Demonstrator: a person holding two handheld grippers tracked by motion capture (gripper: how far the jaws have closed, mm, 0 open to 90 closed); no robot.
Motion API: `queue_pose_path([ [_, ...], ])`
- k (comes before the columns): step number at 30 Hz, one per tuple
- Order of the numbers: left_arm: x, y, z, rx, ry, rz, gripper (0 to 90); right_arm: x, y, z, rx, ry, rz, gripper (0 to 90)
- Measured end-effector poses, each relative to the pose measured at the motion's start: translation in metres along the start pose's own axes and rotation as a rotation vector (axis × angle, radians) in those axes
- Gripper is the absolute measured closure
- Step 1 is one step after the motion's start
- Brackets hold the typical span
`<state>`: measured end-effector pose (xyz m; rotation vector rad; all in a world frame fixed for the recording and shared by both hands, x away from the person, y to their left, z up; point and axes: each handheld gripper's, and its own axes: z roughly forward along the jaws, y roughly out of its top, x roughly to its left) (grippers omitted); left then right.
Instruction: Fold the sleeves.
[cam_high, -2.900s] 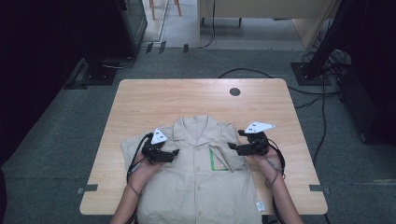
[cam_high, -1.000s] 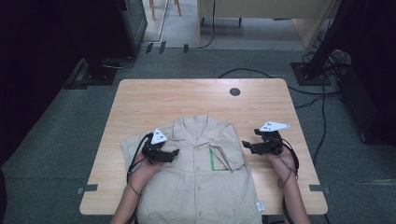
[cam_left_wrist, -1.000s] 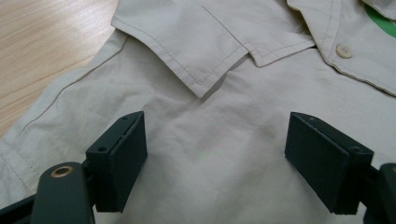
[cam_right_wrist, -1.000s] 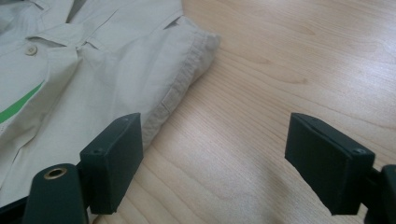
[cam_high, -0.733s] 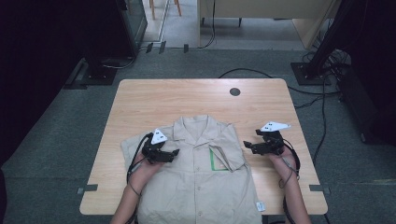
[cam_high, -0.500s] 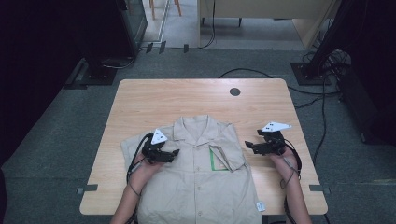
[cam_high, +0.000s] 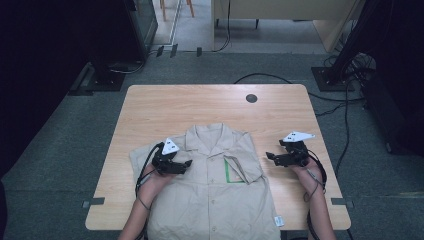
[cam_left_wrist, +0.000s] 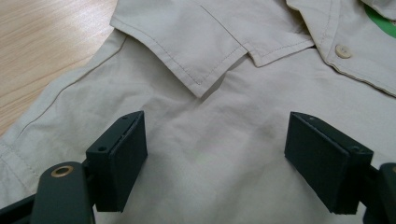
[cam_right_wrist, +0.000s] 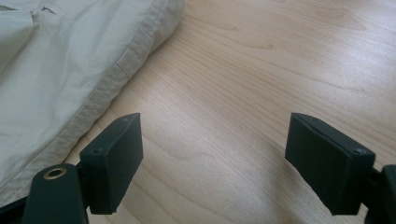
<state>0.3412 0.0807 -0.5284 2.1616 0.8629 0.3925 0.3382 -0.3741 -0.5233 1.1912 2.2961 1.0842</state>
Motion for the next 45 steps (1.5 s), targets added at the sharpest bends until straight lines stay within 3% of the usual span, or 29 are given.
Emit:
queue_pose_path([
  [7,0.0,0.001,0.001,-0.001,-0.001,-0.001,21.0,-0.004,-0.004,0.0,0.019,-0.013,0.003,18.5],
  [12,0.0,0.001,0.001,-0.002,-0.001,-0.001,21.0,-0.004,-0.006,0.0,0.023,-0.022,-0.019,17.5],
  [17,0.0,0.001,0.001,-0.001,0.0,-0.001,20.9,-0.006,-0.009,-0.001,0.033,-0.025,-0.032,11.5],
  [24,0.0,0.002,0.001,0.009,-0.001,0.001,20.9,-0.007,-0.009,-0.002,0.035,-0.023,-0.031,10.4],
  [29,-0.002,0.004,0.0,0.018,-0.01,0.003,21.0,-0.007,-0.009,0.0,0.053,-0.021,-0.035,2.9],
  [45,0.003,0.01,-0.014,-0.002,-0.024,-0.01,21.0,-0.005,-0.009,0.0,0.055,-0.042,-0.013,2.5],
])
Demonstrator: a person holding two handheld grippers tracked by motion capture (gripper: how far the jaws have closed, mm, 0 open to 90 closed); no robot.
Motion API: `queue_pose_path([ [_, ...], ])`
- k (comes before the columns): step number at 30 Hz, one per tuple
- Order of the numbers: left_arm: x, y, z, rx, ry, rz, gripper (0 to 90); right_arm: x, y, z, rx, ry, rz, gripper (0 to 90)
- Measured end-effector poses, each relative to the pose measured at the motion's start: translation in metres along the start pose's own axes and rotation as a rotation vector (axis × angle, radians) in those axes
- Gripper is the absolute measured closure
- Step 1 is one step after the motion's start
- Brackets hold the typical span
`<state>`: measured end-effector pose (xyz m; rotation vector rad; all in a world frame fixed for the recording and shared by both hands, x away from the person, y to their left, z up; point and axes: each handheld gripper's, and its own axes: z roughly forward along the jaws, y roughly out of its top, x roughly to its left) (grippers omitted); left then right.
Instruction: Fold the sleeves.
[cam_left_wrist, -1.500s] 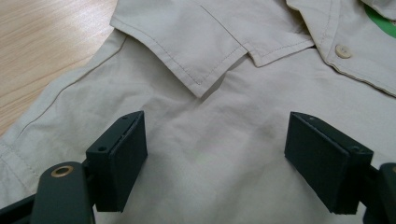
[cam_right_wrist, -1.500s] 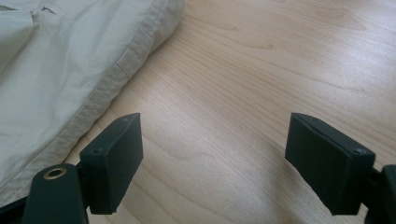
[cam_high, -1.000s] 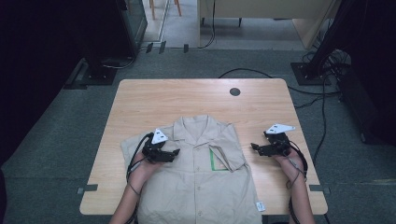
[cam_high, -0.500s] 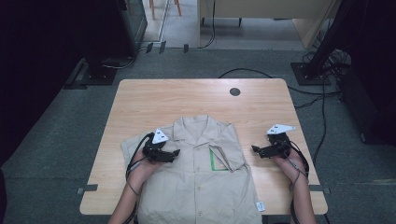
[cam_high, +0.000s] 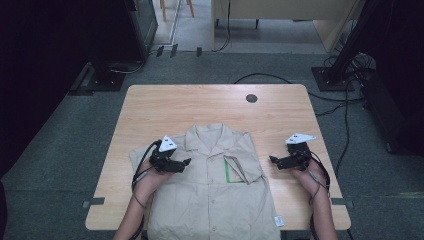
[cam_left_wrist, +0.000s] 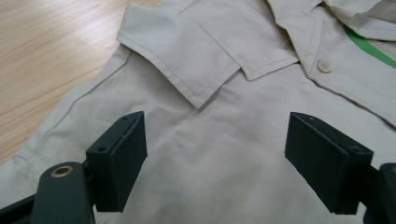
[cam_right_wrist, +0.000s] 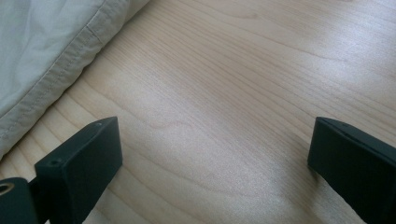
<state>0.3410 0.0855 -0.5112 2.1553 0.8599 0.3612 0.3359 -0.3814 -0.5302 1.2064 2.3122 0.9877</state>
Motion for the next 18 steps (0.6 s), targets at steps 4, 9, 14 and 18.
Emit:
queue_pose_path([
  [4,0.0024,-0.0004,-0.0016,0.002,-0.013,-0.001,21.0,-0.0001,0.0,0.0,0.0,0.001,0.0,2.5],
  [9,0.0052,-0.0003,-0.0049,-0.007,-0.01,-0.007,21.0,-0.0001,0.0,0.0,0.0,0.0,0.0,2.5],
  [14,0.0072,-0.0009,-0.0072,-0.017,-0.006,-0.012,21.1,-0.0001,0.0,0.0,-0.001,0.0,0.0,2.5],
  [18,0.0086,-0.0008,-0.0098,-0.034,-0.002,-0.014,21.2,-0.0001,0.0,0.0,-0.001,0.0,0.0,2.5],
])
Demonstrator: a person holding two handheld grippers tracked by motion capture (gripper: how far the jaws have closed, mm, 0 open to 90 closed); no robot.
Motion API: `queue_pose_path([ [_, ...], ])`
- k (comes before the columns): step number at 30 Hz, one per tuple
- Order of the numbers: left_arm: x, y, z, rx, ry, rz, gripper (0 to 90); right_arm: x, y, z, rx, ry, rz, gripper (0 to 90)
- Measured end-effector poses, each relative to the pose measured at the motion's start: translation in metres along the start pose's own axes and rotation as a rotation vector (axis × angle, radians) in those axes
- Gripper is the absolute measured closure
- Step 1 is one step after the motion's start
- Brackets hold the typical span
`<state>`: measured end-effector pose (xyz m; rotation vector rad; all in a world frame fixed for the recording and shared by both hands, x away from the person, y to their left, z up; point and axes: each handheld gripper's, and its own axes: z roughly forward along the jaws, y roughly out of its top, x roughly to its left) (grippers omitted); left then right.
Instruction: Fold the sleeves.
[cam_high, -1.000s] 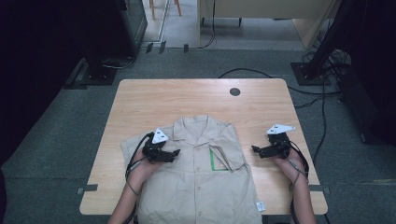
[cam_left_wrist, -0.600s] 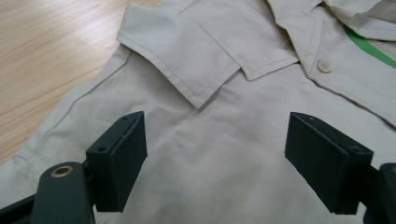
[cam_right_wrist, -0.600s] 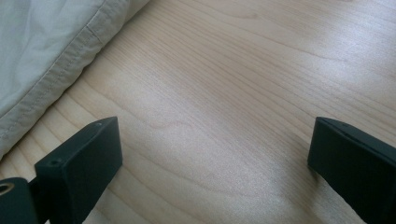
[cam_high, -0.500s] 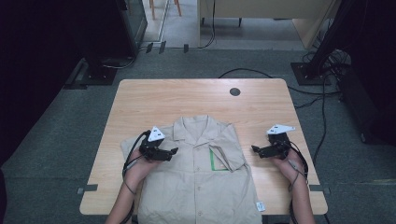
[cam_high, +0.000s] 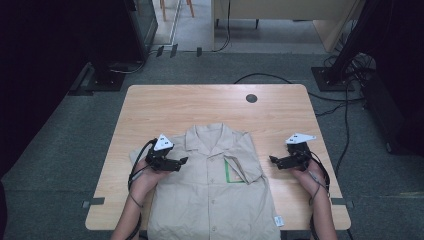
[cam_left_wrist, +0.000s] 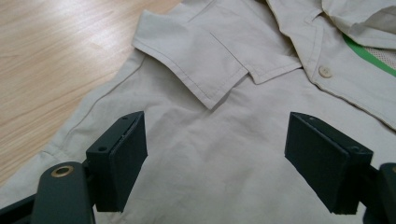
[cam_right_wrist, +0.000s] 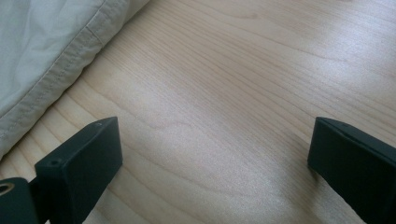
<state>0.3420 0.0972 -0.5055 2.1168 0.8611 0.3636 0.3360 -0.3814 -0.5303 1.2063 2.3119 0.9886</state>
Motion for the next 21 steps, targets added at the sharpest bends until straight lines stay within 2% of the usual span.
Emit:
queue_pose_path([
  [2,0.001,0.0,-0.002,-0.019,-0.002,0.002,24.6,0.0,0.0,0.0,0.0,0.0,0.0,2.5],
  [7,0.002,0.0,-0.005,-0.035,0.0,-0.005,24.9,0.0,0.0,0.0,0.0,0.0,0.0,2.5],
  [21,0.011,-0.002,-0.012,-0.018,0.021,-0.023,24.8,0.0,0.0,0.0,0.0,0.0,0.0,2.5],
])
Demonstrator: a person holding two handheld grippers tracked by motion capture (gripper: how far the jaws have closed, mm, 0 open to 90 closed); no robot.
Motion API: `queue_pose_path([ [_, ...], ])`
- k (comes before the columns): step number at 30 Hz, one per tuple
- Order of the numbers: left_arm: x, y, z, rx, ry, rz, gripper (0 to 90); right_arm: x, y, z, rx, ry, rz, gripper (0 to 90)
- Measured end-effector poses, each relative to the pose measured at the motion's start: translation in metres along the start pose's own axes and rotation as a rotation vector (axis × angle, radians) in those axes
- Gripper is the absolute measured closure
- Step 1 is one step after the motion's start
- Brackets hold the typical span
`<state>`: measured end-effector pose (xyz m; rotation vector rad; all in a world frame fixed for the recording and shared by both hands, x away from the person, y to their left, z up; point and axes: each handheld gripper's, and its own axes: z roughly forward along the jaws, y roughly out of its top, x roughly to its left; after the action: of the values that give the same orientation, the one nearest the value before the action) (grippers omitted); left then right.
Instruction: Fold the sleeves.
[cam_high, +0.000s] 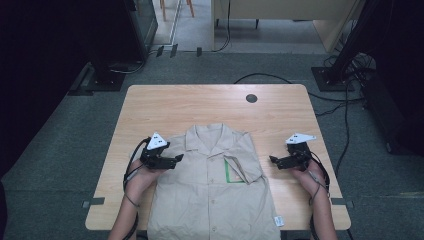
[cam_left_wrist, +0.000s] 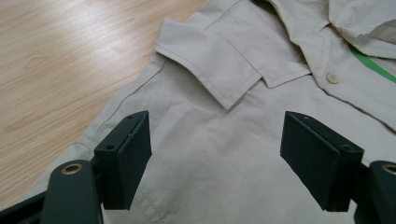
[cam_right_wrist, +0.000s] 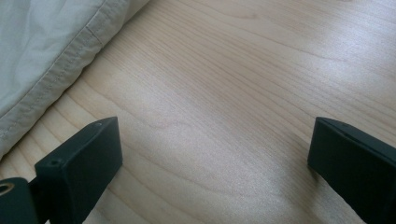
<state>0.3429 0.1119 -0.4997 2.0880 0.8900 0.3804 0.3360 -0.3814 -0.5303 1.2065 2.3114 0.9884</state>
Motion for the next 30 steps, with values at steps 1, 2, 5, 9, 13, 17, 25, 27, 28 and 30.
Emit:
queue_pose_path([
  [1,0.001,0.0,0.0,0.001,0.0,0.002,24.8,0.0,0.0,0.0,0.0,0.0,0.0,2.5],
  [2,0.001,0.0,-0.001,0.0,0.0,0.005,24.8,0.0,0.0,0.0,0.0,0.0,0.0,2.5],
  [5,0.002,-0.001,-0.001,-0.004,0.004,0.004,24.8,0.0,0.0,0.0,0.0,0.0,0.0,2.5],
  [9,0.004,-0.001,-0.002,-0.005,0.005,0.001,24.7,0.0,0.0,0.0,0.0,0.0,0.0,2.5],
  [13,0.005,-0.002,-0.004,-0.003,0.006,0.007,24.8,0.0,0.0,0.0,0.0,0.0,0.0,2.5],
  [17,0.007,-0.002,-0.005,-0.011,0.002,-0.001,24.7,0.0,0.0,0.0,0.0,0.0,0.0,2.5],
  [25,0.01,-0.003,-0.007,-0.008,0.009,0.0,24.7,0.0,0.0,0.0,0.0,0.0,0.0,2.5],
  [27,0.011,-0.003,-0.007,-0.008,0.012,0.0,24.8,0.0,0.0,0.0,0.0,0.0,0.0,2.5],
  [28,0.011,-0.003,-0.007,-0.007,0.012,0.001,24.7,0.0,0.0,0.0,0.0,0.0,0.0,2.5],
  [30,0.012,-0.004,-0.008,-0.003,0.012,0.005,24.8,0.0,0.0,0.0,0.0,0.0,0.0,2.5],
])
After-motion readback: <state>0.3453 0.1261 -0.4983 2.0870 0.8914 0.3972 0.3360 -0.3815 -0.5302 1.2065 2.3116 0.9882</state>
